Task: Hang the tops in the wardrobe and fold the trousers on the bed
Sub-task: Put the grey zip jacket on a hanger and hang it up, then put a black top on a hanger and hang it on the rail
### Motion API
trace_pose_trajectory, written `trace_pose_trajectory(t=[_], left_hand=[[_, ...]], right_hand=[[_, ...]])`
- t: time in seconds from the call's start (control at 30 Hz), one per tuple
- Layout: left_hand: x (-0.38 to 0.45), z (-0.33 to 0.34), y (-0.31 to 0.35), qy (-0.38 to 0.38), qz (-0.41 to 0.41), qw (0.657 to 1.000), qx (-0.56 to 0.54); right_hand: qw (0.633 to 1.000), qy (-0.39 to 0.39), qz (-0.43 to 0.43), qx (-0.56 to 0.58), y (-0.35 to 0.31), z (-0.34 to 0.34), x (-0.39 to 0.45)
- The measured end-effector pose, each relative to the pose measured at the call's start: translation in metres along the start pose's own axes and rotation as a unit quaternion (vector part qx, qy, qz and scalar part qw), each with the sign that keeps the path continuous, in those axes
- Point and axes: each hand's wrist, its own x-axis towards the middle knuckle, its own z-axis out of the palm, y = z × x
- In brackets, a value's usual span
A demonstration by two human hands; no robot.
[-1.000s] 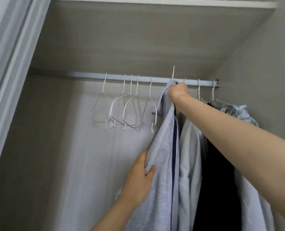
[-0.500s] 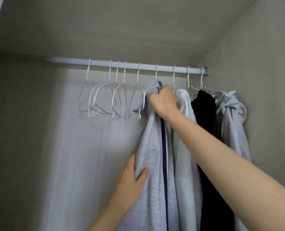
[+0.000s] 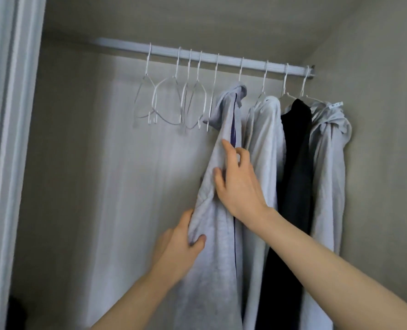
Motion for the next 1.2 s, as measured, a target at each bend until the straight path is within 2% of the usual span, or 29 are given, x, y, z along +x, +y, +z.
trace_pose_trajectory(t=[0.13,0.23,0.33,0.4,0.5,0.63,0.77,0.87,0.93,1.03,1.2], left_hand=[[-0.045,-0.007,-0.008,0.005,-0.049,0.996,-0.079],[-0.075,-0.013,-0.015,0.028,-0.069,0.991,-0.114],[-0.108,-0.021,-0.021,0.051,-0.089,0.989,-0.105],[-0.128,-0.027,-0.02,0.049,-0.104,0.987,-0.109],[-0.16,-0.043,-0.017,0.036,-0.123,0.99,-0.058],[-0.213,-0.067,-0.001,0.045,-0.158,0.986,-0.023],[-0.293,-0.087,0.03,0.114,-0.203,0.972,0.031],[-0.366,-0.093,0.056,0.179,-0.269,0.942,0.092],[-0.426,-0.09,0.087,0.24,-0.326,0.907,0.115],[-0.514,-0.077,0.136,0.318,-0.414,0.844,0.124],[-0.637,-0.049,0.222,0.428,-0.51,0.732,0.143]], right_hand=[[0.995,-0.082,0.025,0.045,-0.017,0.003,-0.052],[0.991,-0.125,0.038,0.037,-0.031,0.0,-0.085],[0.984,-0.171,0.04,0.027,-0.046,-0.008,-0.117],[0.982,-0.186,0.03,-0.021,-0.055,-0.016,-0.134],[0.982,-0.176,-0.002,-0.069,-0.072,-0.028,-0.157],[0.978,-0.192,-0.083,0.002,-0.094,-0.036,-0.19],[0.955,-0.229,-0.133,0.135,-0.114,-0.049,-0.234],[0.928,-0.238,-0.163,0.237,-0.132,-0.061,-0.275],[0.894,-0.268,-0.198,0.3,-0.146,-0.076,-0.312],[0.842,-0.304,-0.239,0.376,-0.171,-0.102,-0.368],[0.749,-0.374,-0.291,0.463,-0.219,-0.162,-0.45]])
